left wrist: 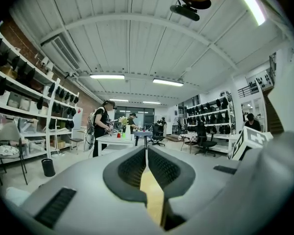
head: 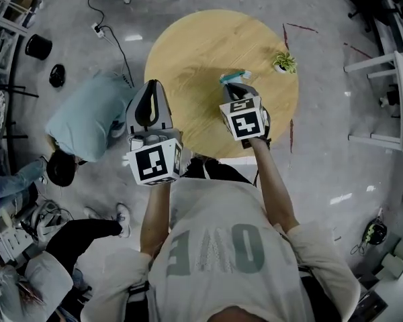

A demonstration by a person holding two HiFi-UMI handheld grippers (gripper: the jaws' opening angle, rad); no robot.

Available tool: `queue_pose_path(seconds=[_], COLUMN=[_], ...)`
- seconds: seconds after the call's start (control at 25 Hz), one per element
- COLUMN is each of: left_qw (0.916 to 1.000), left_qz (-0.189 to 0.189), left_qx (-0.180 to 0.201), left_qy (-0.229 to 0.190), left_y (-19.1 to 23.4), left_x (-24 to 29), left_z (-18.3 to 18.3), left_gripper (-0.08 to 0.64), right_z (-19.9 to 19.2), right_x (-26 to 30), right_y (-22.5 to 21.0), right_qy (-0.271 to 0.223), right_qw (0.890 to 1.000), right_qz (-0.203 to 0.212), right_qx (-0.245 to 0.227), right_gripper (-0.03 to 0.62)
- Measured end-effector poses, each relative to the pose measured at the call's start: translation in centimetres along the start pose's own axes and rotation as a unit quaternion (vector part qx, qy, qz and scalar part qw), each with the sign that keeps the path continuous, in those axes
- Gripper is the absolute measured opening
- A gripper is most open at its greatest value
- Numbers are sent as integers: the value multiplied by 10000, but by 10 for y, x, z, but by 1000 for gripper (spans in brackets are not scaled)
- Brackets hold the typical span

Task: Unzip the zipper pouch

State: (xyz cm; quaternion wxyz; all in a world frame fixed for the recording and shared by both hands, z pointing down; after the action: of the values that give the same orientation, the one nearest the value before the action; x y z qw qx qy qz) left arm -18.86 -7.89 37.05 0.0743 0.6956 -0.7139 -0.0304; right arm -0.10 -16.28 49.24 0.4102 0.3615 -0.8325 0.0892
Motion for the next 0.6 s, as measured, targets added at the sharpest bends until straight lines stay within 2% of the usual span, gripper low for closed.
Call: queue_pose_path(seconds=[0.2, 0.28, 0.36, 0.48, 0.6], left_qw=[9994, 9980, 9937, 9823, 9716], left_qz=[-313, -602, -1091, -1837, -2328], left_qx=[-62, -5, 162, 306, 317], left_qy=[-125, -179, -213, -209, -281], left_y=[-14, -20, -30, -40, -43], left_x=[5, 4, 4, 2, -2], left_z=[11, 18, 24, 32, 38], left_gripper=[35, 35, 35, 35, 35], right_z=[17, 24, 32, 40, 46], right_x=[-43, -61, -81, -108, -127], right_y=[-10, -9, -8, -6, -5], right_qy=[-766, -1106, -1471, -1950, -2286], right_qw=[9948, 9887, 9787, 9567, 9369], right_qz=[657, 1001, 1420, 2151, 2635], right_qx=[139, 178, 177, 181, 236], right_gripper=[35, 35, 35, 35, 35])
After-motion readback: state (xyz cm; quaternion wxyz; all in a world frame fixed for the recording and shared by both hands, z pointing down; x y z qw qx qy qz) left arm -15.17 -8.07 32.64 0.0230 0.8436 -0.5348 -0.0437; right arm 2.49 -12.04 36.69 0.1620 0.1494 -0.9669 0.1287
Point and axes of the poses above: the fingertips, and each gripper's own axes: x forward along the fingers, y to its left, z out of its top, the point moved 6 cm from there along -x, backward along the fingers, and after that the axes turned 8 degrees about -x, right-handed, at the moved point
